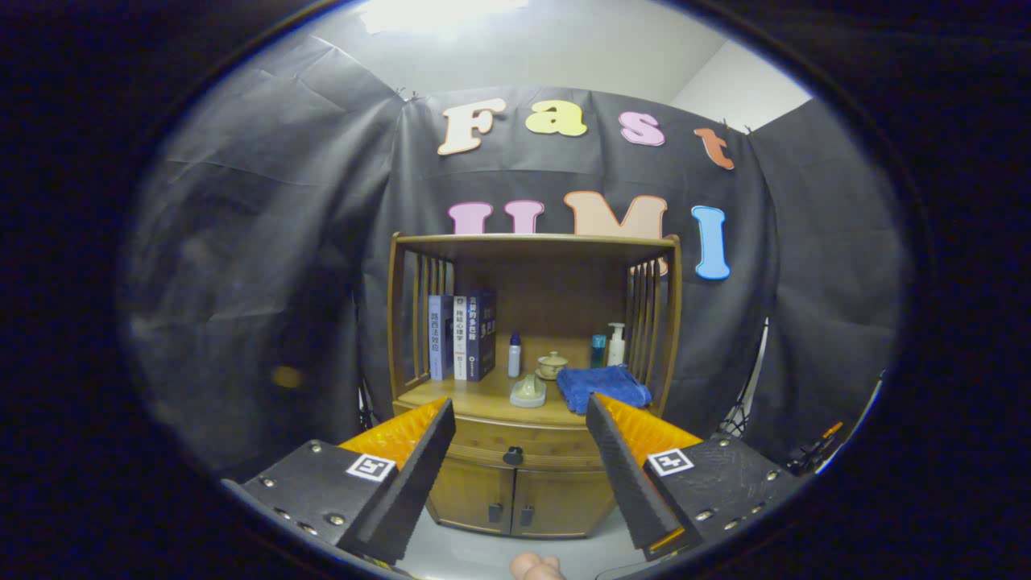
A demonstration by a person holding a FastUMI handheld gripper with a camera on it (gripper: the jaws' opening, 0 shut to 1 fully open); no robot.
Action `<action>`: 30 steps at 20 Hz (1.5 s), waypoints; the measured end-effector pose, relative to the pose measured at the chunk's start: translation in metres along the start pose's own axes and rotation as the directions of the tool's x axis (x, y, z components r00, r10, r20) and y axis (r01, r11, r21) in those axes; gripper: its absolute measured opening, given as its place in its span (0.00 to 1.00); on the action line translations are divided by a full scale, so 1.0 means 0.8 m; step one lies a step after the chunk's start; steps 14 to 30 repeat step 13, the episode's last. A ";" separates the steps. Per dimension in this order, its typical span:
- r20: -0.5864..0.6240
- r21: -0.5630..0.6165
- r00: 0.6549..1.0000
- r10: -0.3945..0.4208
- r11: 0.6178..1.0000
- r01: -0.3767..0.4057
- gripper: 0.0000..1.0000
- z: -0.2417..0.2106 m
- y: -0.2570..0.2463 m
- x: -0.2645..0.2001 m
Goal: Pull open the drawer, take out the items inside it, and place them on the countertop above the cabinet.
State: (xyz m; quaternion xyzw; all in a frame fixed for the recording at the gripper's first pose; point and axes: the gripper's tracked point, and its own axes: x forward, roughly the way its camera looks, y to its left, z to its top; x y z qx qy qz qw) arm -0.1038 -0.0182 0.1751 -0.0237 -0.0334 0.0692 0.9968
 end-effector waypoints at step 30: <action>-0.057 0.052 0.998 -0.003 0.999 0.006 0.98 -0.040 -0.022 0.018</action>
